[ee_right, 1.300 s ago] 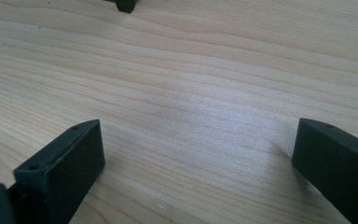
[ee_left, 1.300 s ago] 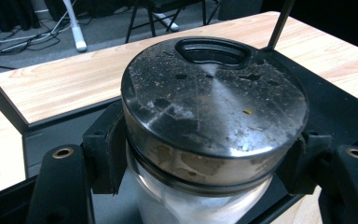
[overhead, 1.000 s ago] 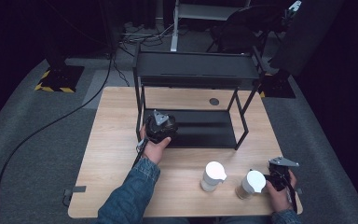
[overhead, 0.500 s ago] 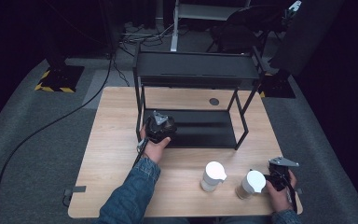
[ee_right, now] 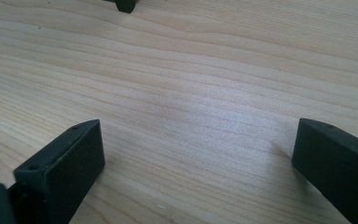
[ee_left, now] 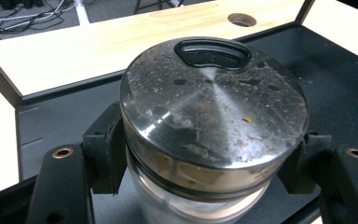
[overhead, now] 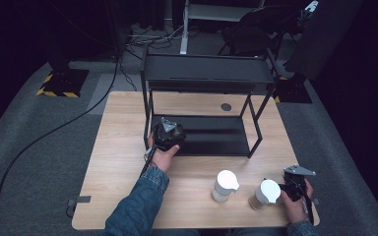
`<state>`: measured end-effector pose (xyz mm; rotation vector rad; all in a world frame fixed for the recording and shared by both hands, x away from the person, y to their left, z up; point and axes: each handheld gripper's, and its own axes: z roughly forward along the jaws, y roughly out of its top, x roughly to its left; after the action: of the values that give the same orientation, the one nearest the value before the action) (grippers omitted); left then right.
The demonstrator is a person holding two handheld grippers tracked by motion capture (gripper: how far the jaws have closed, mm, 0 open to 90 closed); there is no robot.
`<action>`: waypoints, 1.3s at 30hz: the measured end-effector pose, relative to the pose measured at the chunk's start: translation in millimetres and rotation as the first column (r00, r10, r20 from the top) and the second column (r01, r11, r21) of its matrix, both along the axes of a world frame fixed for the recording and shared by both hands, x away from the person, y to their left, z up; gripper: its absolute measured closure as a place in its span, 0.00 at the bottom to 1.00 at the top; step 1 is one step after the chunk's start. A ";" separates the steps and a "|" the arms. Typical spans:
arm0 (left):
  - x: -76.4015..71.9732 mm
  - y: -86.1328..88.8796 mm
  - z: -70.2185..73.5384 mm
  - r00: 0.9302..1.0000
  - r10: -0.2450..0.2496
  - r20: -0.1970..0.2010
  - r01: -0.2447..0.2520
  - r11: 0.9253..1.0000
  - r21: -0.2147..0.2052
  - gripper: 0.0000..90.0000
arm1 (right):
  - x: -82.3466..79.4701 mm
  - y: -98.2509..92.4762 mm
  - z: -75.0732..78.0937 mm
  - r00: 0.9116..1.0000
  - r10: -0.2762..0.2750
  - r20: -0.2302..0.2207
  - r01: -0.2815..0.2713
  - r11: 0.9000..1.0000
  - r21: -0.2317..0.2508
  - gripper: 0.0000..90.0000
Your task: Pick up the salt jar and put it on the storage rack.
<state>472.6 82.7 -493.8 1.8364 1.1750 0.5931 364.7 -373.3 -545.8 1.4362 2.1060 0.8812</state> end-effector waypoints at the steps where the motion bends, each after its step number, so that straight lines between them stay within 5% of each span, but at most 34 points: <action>1: 0.0 0.2 -0.2 1.000 0.000 0.000 0.000 1.000 -0.003 0.34 | 0.0 0.0 0.0 1.000 0.000 0.000 0.000 1.000 0.000 0.02; 9: 0.0 2.4 0.0 1.000 -0.008 -0.005 0.008 1.000 -0.028 0.33 | 0.0 0.0 0.0 1.000 0.000 0.000 0.000 1.000 0.000 0.02; 16: -4.8 3.4 13.9 0.998 -0.005 0.059 0.007 0.999 -0.046 0.23 | 0.0 0.0 0.0 1.000 0.000 0.000 0.000 1.000 0.000 0.02; 39: -50.3 19.9 67.3 0.979 -0.027 0.202 0.041 0.997 -0.064 0.20 | 0.0 0.0 0.0 1.000 0.000 0.000 0.000 1.000 0.000 0.02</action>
<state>422.3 102.6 -426.5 1.6927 1.0156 0.6933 364.7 -373.3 -545.8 1.4364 2.1059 0.8812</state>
